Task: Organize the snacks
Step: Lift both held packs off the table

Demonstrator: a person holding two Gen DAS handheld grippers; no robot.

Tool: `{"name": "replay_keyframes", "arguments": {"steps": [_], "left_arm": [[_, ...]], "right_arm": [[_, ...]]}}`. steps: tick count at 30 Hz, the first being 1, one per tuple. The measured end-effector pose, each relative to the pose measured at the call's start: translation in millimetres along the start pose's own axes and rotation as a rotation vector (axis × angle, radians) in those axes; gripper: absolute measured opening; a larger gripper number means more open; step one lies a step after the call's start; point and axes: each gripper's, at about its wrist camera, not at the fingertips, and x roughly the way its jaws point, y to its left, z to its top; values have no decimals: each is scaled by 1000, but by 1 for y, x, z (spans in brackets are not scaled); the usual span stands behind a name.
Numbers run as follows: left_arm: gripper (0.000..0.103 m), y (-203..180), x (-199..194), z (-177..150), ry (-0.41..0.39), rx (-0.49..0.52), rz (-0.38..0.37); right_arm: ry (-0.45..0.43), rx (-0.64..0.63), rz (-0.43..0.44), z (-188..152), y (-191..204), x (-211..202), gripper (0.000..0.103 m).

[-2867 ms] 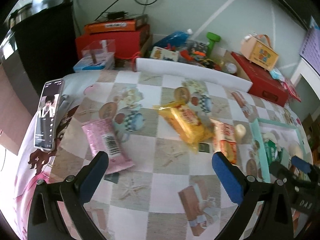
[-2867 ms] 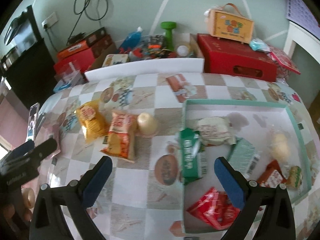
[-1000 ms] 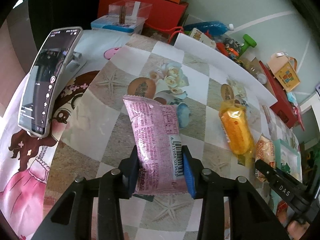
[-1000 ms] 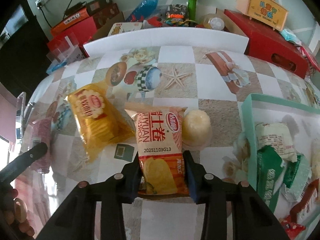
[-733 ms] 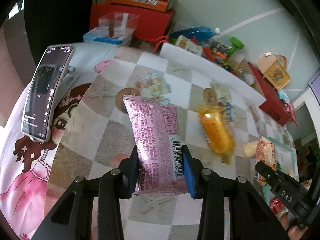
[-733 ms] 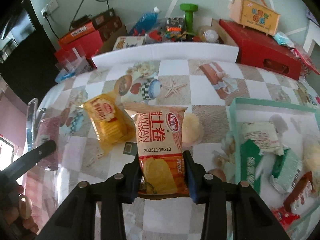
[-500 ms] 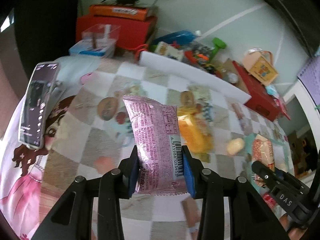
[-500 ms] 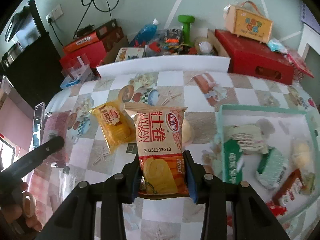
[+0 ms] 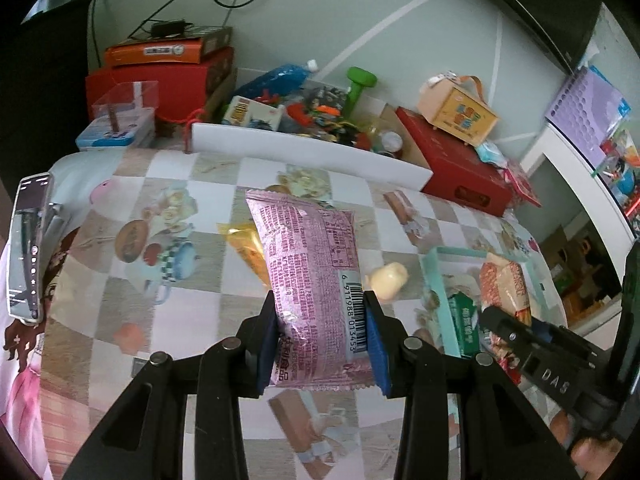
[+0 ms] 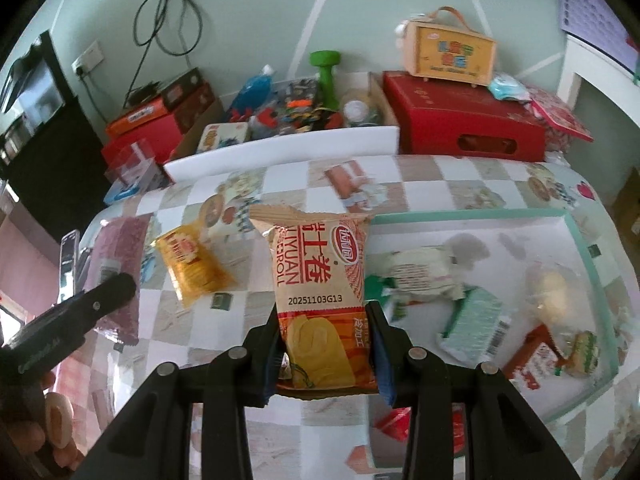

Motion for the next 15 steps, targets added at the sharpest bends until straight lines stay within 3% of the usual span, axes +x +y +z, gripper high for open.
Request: {"name": "replay_keyframes", "arguments": {"steps": [8, 15], "left_arm": [[41, -30, 14, 0, 43, 40, -35], [41, -96, 32, 11, 69, 150, -109]], "right_arm": [[-26, 119, -50, 6, -62, -9, 41], [-18, 243, -123, 2, -124, -7, 41]]}}
